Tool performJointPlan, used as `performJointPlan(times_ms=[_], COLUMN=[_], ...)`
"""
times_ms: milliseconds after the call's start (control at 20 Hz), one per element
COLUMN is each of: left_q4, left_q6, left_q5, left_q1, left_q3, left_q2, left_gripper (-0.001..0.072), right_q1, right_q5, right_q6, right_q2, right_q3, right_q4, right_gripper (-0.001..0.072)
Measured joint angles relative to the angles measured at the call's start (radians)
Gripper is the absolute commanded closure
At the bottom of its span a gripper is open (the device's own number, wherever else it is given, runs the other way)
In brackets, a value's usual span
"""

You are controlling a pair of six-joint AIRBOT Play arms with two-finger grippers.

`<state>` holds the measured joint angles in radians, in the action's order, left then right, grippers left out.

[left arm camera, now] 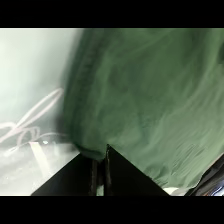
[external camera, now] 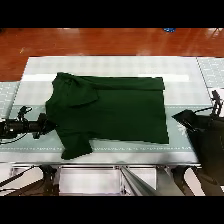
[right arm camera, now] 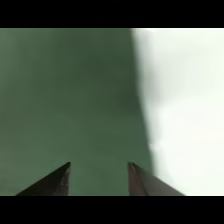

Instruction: Fold the shirts.

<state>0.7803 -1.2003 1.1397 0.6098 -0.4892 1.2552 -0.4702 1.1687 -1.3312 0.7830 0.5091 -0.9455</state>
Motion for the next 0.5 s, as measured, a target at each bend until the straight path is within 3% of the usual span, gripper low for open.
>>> performJointPlan(times_ms=[150,500], left_q4=[-0.019,-0.034], left_q6=[0.05,0.087], left_q5=[0.027,0.057], left_q1=[0.0,0.0], left_q3=[0.001,0.001], left_q2=[0.002,0.002], left_gripper=[0.0644,0.0644], right_q1=[0.0,0.0], right_q5=[0.064,0.132], right_q6=[-0.073,-0.108], right_q2=[0.0,0.003], right_q3=[-0.031,-0.133], right_q4=[-0.119,-0.132], right_gripper=[0.0303,0.0303])
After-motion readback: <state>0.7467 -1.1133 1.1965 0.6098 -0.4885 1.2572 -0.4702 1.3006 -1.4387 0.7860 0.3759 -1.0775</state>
